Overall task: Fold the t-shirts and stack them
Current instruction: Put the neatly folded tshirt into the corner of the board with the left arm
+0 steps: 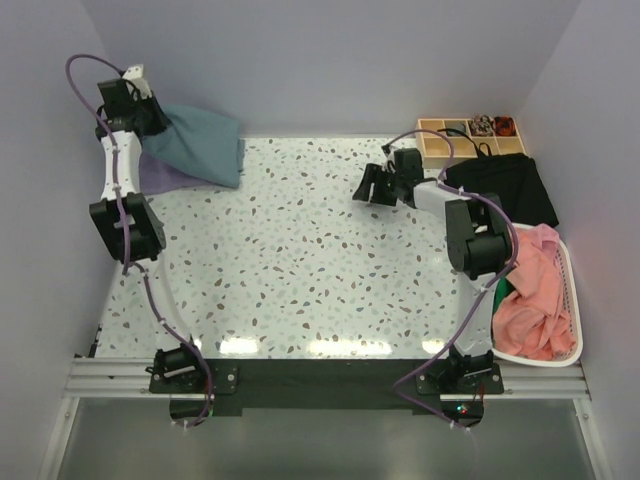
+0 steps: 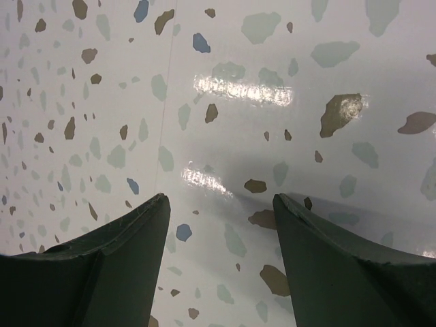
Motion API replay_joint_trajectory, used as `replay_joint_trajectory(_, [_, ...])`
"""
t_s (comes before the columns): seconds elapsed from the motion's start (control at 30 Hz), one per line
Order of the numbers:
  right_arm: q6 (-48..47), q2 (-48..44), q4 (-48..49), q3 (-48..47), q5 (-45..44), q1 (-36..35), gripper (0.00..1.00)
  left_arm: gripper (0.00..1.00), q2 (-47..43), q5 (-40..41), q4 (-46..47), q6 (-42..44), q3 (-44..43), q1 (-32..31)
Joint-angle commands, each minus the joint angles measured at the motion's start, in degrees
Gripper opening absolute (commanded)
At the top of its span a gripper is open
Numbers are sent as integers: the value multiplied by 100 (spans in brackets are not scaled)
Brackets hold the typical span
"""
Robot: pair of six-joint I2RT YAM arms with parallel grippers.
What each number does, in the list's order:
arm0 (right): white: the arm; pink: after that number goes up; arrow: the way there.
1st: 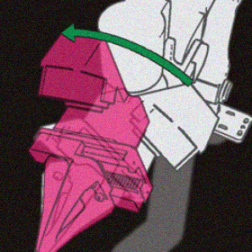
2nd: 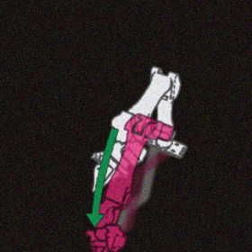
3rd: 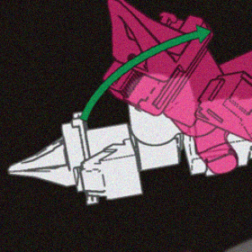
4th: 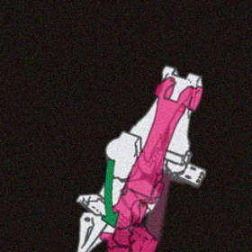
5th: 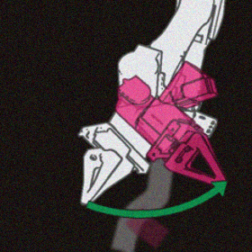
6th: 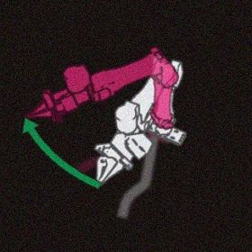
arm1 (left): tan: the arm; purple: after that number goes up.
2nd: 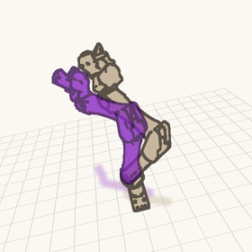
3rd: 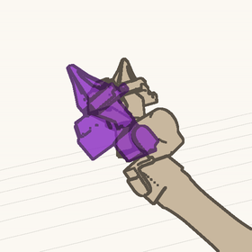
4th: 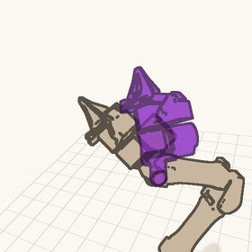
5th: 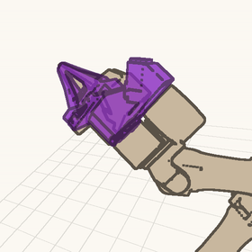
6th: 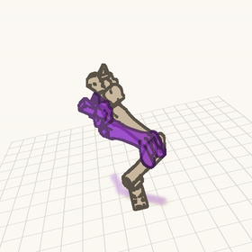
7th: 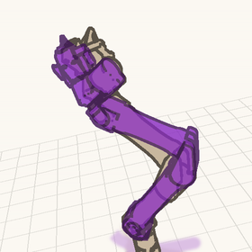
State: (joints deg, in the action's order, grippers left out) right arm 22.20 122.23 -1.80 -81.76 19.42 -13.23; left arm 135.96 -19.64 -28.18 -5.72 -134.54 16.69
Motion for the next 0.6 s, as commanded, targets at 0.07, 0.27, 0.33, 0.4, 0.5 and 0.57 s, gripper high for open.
replay_joint_trajectory(0.07, [-49,494,-338,-68,71,-30,67,0,-193,460,199,247,94,159])
replay_joint_trajectory(0.27, [-110,512,-373,-68,106,-30,67,0,-466,1146,1034,-43,1324,528])
replay_joint_trajectory(0.33, [-119,564,-373,-86,176,-39,67,0,-317,1130,1095,-96,1308,738])
replay_joint_trajectory(0.4, [-128,582,-400,-112,185,-39,67,0,-176,997,1113,-131,1124,879])
replay_joint_trajectory(0.5, [-137,591,-400,-130,202,-39,67,0,88,1163,1078,87,807,915])
replay_joint_trajectory(0.57, [-145,600,-417,-139,229,-30,67,0,299,1208,1035,158,536,924])
